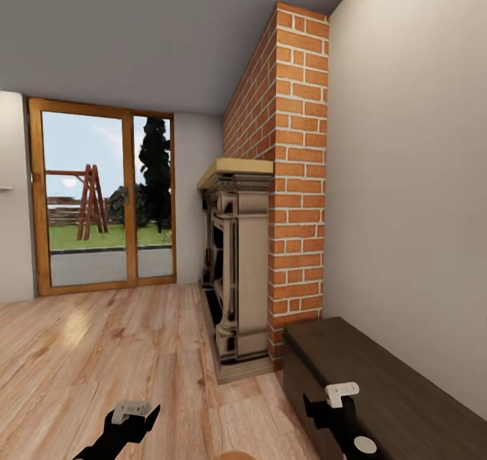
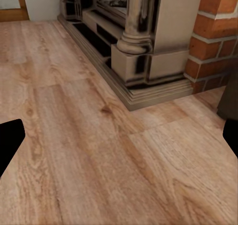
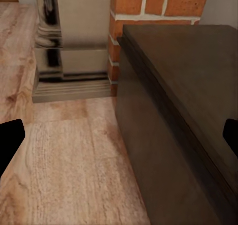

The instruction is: Put the three can of soda from the living room inside the tash can in the kitchen.

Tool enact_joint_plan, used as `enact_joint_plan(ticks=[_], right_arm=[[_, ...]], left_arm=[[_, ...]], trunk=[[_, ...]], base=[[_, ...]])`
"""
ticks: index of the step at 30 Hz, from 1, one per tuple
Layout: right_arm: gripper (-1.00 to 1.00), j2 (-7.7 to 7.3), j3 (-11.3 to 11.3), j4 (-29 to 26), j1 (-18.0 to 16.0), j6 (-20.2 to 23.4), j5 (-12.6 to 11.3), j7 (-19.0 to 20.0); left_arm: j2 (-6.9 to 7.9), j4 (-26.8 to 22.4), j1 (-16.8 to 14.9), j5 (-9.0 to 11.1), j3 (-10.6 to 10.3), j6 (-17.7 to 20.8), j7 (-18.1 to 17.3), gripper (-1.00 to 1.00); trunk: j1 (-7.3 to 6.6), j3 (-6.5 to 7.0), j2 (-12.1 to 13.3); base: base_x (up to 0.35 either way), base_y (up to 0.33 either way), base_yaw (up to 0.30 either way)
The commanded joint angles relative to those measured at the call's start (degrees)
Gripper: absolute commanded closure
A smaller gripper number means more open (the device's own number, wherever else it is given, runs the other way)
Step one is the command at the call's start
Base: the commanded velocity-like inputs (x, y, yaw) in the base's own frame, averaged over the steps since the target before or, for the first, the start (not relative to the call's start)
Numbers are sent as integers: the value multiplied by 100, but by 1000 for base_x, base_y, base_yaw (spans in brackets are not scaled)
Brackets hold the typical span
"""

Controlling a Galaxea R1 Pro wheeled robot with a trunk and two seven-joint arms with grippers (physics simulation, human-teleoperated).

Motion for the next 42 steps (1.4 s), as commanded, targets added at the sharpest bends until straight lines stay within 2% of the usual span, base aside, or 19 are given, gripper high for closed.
enact_joint_plan(ticks=[1,16,23,42], right_arm=[[-100,0,0,2,-1,-1,0,-1],[-100,8,0,10,1,3,0,-2],[-100,9,-6,63,0,5,-3,-3],[-100,17,-9,274,-8,21,-1,-23]], left_arm=[[0,0,0,-1,0,0,0,-100],[-2,0,0,-1,-3,0,2,-100],[-2,9,0,-1,-8,0,150,-100],[-2,18,0,-7,-8,0,193,-100]], trunk=[[-23,18,41],[-352,288,643],[-506,404,924],[-923,610,1686]], base=[[0,0,0],[0,0,0],[0,0,0],[0,0,0]])
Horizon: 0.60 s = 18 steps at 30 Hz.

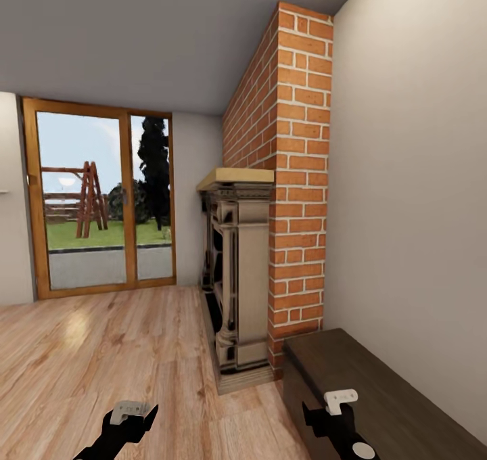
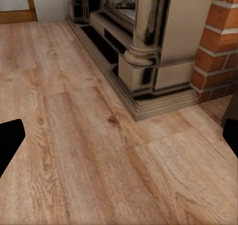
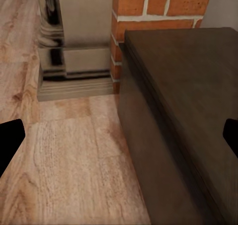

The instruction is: Put the three can of soda from the living room inside the tash can in the kitchen.

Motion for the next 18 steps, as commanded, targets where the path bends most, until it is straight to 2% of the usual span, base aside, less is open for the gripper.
enact_joint_plan(ticks=[1,18], right_arm=[[-100,0,0,2,0,0,0,-1],[-100,-12,0,165,0,-15,0,-6]], left_arm=[[0,0,0,-1,0,0,0,-100],[0,0,0,5,0,0,9,-100]], trunk=[[-23,10,41],[-396,172,723]], base=[[0,0,0],[0,0,0]])
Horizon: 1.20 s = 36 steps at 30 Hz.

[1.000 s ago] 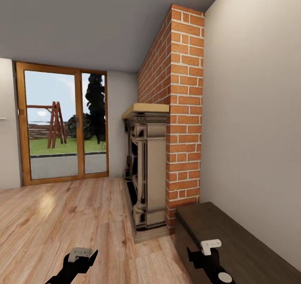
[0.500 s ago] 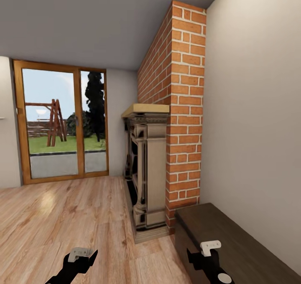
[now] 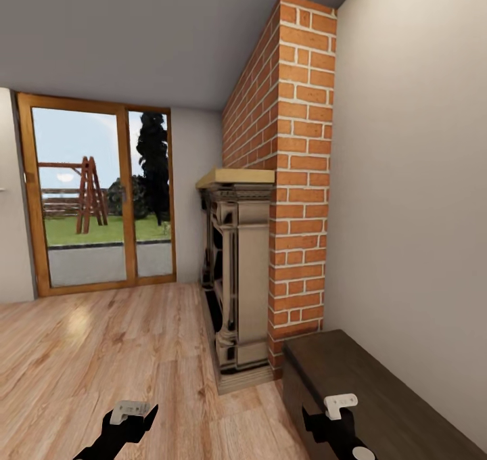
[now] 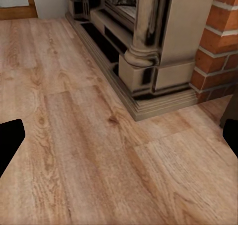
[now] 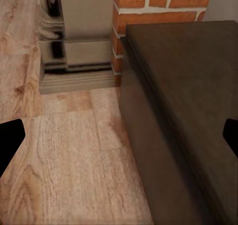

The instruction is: Put the three can of soda from the living room inside the tash can in the kitchen.

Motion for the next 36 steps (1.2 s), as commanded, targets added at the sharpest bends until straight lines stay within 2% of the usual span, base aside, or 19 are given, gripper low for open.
enact_joint_plan(ticks=[1,11,15,23,26,30,36], right_arm=[[-100,-1,0,1,0,0,0,0],[-100,-29,0,35,0,0,-6,0],[-100,-116,0,177,0,-8,-7,0],[-100,-188,4,261,4,-17,-16,1],[-100,-301,5,376,7,-51,-18,0],[-100,-390,4,582,8,-201,-101,0],[-100,-464,8,802,9,-383,-281,7]], left_arm=[[0,0,0,0,0,-2,0,-100],[0,0,0,-4,-3,-145,0,-100],[0,10,0,-10,-10,-215,0,-100],[0,442,0,-11,-17,-487,0,-100],[0,503,0,-24,-17,-516,0,-100],[0,537,0,-34,-23,-528,0,-100],[0,929,7,-35,-76,-716,0,-100]], trunk=[[-23,10,41],[-242,105,442],[-330,143,603],[-506,219,923],[-572,248,1044],[-660,286,1204],[-791,343,1445]], base=[[0,0,0],[0,0,0],[0,0,29],[0,0,56],[0,0,62],[0,0,64],[0,0,65]])
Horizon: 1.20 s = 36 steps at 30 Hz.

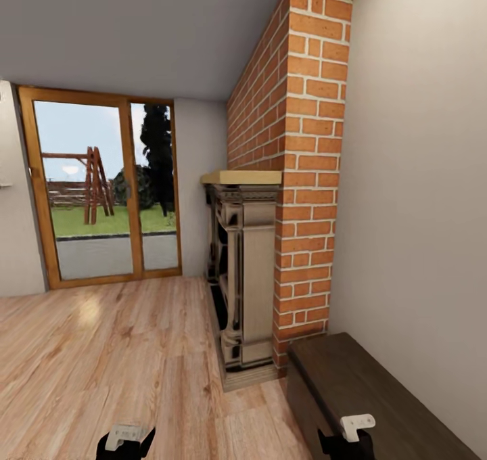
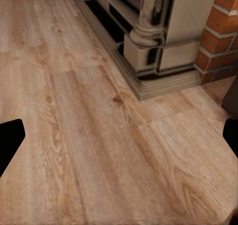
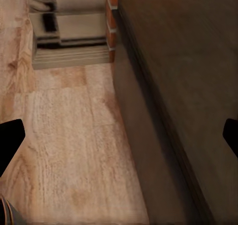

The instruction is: Put the three can of soda from the living room inside the tash can in the kitchen.

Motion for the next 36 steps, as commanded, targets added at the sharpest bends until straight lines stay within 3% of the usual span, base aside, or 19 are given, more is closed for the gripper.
enact_joint_plan(ticks=[1,4,10,26,28,36], right_arm=[[-100,-11,1,86,0,-18,-15,1],[-100,-64,1,277,0,-139,-26,1],[-100,-163,0,831,0,-882,-46,-21],[-100,-267,1,1495,0,-1229,-46,-44],[-100,-293,1,1722,0,-1450,-45,-61],[-100,-377,1,1953,0,-1548,-52,-73]], left_arm=[[0,93,0,2,-10,-93,0,-100],[0,174,1,2,-19,-180,0,-100],[0,274,13,-5,-32,-262,0,-100],[8,618,179,-5,-38,-668,-1,-100],[9,627,305,-6,-38,-770,0,-100],[9,630,511,-6,-38,-973,0,-100]], trunk=[[-23,10,41],[-89,39,161],[-220,96,402],[-572,248,1044],[-616,267,1124],[-792,344,1445]], base=[[0,0,67],[0,0,68],[0,0,70],[0,0,71],[0,0,72],[0,0,76]])
